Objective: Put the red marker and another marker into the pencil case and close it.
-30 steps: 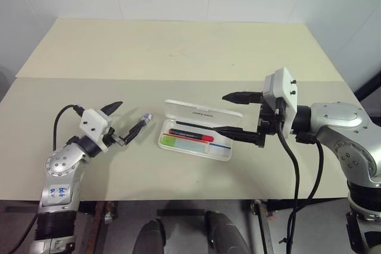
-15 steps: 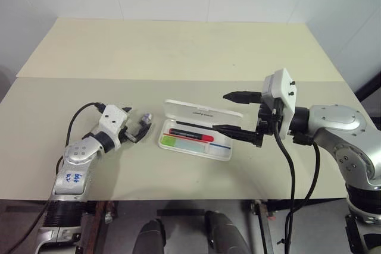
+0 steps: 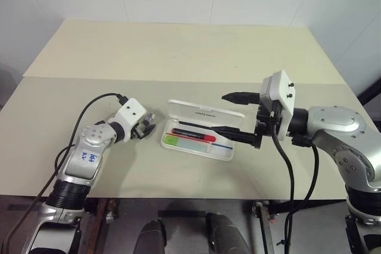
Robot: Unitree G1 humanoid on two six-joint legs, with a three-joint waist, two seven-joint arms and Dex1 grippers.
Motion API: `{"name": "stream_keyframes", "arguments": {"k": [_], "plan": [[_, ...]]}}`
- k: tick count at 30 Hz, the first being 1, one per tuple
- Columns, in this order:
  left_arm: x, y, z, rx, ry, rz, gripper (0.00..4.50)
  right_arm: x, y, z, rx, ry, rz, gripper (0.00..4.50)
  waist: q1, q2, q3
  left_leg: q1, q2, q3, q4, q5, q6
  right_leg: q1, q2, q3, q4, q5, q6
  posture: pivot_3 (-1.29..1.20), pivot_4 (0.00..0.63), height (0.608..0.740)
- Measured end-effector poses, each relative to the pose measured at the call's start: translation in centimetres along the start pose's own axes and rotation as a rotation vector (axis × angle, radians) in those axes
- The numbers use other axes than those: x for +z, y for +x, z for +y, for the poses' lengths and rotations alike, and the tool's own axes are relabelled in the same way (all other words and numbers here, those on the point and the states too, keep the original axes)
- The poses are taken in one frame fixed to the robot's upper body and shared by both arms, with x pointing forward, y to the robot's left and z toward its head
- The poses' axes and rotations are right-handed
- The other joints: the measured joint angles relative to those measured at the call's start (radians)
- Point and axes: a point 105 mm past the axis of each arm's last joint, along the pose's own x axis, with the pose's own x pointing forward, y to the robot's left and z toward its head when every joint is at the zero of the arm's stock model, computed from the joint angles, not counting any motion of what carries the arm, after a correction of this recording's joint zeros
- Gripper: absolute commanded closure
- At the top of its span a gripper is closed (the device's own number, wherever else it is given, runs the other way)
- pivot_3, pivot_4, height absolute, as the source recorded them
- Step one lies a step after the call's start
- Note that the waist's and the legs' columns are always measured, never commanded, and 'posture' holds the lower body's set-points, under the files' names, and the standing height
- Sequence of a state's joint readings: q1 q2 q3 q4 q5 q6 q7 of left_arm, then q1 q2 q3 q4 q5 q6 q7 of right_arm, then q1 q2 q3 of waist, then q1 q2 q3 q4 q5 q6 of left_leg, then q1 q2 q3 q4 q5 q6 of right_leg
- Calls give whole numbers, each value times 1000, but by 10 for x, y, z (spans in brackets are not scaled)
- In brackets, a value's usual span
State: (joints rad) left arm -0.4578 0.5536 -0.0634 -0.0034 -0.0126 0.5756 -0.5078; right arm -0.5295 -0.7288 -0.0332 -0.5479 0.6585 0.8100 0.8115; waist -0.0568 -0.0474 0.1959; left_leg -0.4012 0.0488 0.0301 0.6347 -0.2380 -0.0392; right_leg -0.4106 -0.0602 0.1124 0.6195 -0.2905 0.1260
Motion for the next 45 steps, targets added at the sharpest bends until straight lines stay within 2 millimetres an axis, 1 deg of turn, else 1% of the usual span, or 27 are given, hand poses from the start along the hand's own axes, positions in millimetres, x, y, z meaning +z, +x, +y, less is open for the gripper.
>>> {"name": "stream_keyframes", "arguments": {"k": [6, 7, 15, 16, 18, 20, 22, 25, 28, 31, 33, 35, 39, 43, 45], "plan": [[-2, 5, -4, -15, -128, 18, 3993, -1, -1, 0, -2, -1, 5, 0, -2, 0, 0, 1, 0, -1, 1, 2, 1, 1, 1, 0, 0, 1, -1, 0, 150, 740], [-3, 5, -3, -10, -157, 16, 4152, -1, -1, 0, -3, -2, 6, 0, -3, 0, 0, 2, 0, -1, 1, 2, 1, 1, 1, 0, 1, 1, -1, 0, 150, 740], [-5, 3, 3, 28, -254, 8, 4153, -1, -1, 0, -4, -3, 7, 0, -7, 0, 0, 2, 0, -4, 0, 2, 1, 0, 3, 0, 0, 2, -2, 0, 150, 740], [-5, 1, 7, 47, -265, 6, 4153, -1, -1, 0, -4, -3, 7, 0, -8, 0, 0, 2, 0, -4, -1, 2, 1, 0, 3, 0, 0, 2, -2, 0, 150, 740], [-8, -7, 22, 104, -285, -6, 4153, -1, -1, -1, -7, -4, 9, 0, -12, -1, 0, -1, 0, -4, -2, 2, 1, -3, 3, 0, 0, 2, -2, 0, 150, 740], [-5, -16, 36, 145, -286, -38, 4153, -2, -1, -2, -12, -7, 12, 0, -11, -1, 0, -2, 0, -5, -3, 2, 1, -4, 3, 0, 0, 3, 0, 0, 150, 740], [1, -25, 48, 162, -272, -85, 4153, -2, -2, -2, -13, -7, 14, 0, -5, -1, 0, -3, 0, -5, -5, 1, -1, -4, 3, -1, -1, 9, 10, 0, 150, 740], [17, -39, 60, 147, -208, -169, 4153, -2, -2, -2, -14, -7, 17, 0, 2, -1, 0, -5, 0, -5, -6, -1, -5, -6, 2, -2, -3, 8, 12, 0, 150, 740], [35, -50, 63, 86, -142, -248, 4153, -3, -5, -3, -18, 11, 8, 0, 8, -1, 0, -6, 0, -5, -8, -2, -6, -6, 1, -3, -7, 7, 12, 0, 150, 740], [57, -59, 57, -26, -63, -342, 4153, -5, -8, -1, -13, 40, 1, 0, 13, -1, 0, -8, 0, -5, -8, -4, -6, -6, 1, -4, -10, 7, 12, 0, 150, 740], [74, -65, 50, -114, -9, -416, 4153, -6, -12, -1, -18, 48, 6, 0, 17, -1, 0, -9, 0, -5, -7, -4, -6, -6, 1, -4, -11, 7, 12, 0, 150, 740], [86, -72, 44, -190, 43, -472, 4153, -8, -17, -1, -22, 55, 18, 0, 21, -1, 0, -8, 0, -5, -7, -5, -6, -5, 1, -4, -11, 7, 11, 0, 150, 740], [110, -84, 24, -356, 141, -577, 4153, -7, -26, 0, -32, 62, 20, 0, 26, -1, 1, -8, 0, -5, -7, -5, -6, -5, 1, -4, -11, 7, 11, 0, 150, 740], [128, -88, 6, -502, 230, -634, 4153, -8, -36, 3, -45, 81, 9, 0, 27, -1, 1, -8, 0, -5, -5, -5, -6, -4, 2, -4, -11, 7, 11, 0, 150, 740], [133, -86, -9, -594, 272, -649, 4153, -11, -43, 3, -64, 96, 1, 0, 29, -1, 1, -8, 0, -5, -5, -5, -6, -3, 2, -4, -11, 6, 12, 0, 150, 740]]}}
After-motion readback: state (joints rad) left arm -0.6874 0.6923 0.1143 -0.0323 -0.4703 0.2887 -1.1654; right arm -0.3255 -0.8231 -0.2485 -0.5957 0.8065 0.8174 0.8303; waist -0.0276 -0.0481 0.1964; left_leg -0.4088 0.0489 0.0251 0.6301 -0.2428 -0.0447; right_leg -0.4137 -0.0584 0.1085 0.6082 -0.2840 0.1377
